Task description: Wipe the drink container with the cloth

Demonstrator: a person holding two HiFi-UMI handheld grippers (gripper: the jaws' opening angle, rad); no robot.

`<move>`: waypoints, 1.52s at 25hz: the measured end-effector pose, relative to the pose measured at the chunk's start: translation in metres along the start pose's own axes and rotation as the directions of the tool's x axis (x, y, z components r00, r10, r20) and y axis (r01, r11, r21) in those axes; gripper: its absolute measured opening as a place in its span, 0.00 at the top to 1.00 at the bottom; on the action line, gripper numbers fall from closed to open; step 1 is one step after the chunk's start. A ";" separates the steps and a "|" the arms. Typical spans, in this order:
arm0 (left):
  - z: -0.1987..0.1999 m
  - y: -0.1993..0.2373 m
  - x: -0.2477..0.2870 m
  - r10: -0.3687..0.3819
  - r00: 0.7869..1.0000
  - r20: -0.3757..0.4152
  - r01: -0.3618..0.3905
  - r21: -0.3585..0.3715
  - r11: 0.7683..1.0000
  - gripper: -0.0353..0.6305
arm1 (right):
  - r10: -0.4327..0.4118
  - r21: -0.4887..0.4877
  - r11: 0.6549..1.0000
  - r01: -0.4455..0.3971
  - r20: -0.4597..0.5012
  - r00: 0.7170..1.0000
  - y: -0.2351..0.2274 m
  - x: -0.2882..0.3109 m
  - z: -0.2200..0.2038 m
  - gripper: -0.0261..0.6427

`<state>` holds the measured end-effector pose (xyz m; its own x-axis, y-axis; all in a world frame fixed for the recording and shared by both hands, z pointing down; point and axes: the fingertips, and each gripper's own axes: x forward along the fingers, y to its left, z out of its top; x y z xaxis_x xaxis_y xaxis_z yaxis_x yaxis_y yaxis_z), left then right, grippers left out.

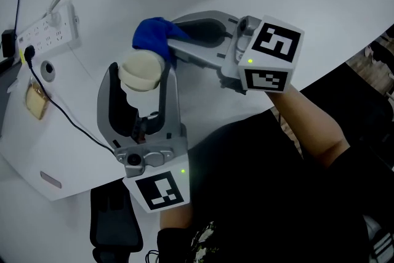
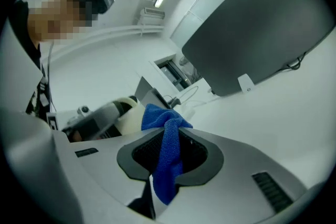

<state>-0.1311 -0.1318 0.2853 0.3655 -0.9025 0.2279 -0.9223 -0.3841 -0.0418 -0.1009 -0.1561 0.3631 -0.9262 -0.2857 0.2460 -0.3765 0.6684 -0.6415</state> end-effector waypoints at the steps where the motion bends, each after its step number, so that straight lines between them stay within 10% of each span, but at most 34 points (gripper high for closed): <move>1: 0.000 0.000 0.000 -0.004 1.000 0.002 0.004 0.001 1.000 0.56 | -0.042 -0.014 0.999 0.042 -0.053 0.998 -0.009 0.003 -0.012 0.86; 5: 0.000 -0.002 0.001 -0.033 0.999 0.001 0.033 0.006 0.999 0.56 | -0.189 -0.069 0.982 0.177 -0.271 0.944 -0.035 0.009 -0.060 0.86; 11: -0.004 -0.001 -0.001 -0.188 0.981 -0.036 0.190 0.064 0.980 0.56 | -0.240 -0.162 0.967 0.198 -0.307 0.921 -0.035 0.015 -0.067 0.86; 20: -0.005 -0.012 0.000 -0.553 0.825 -0.113 0.564 0.183 0.805 0.56 | -0.249 -0.162 0.965 0.208 -0.292 0.924 -0.036 0.011 -0.068 0.86; 33: 0.019 0.006 -0.003 -0.265 0.964 0.014 0.265 0.010 0.964 0.50 | -0.253 -0.138 0.965 0.223 -0.258 0.933 -0.038 0.012 -0.065 0.86; 38: 0.008 0.007 0.006 -0.122 0.992 -0.031 0.122 0.001 0.992 0.51 | -0.266 -0.157 0.959 0.237 -0.200 0.943 -0.032 0.006 -0.054 0.86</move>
<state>-0.1342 -0.1414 0.2786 0.4714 -0.8423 0.2615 -0.8707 -0.4916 -0.0142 -0.0958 -0.1424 0.4246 -0.7773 -0.3098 0.5476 -0.5833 0.6810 -0.4427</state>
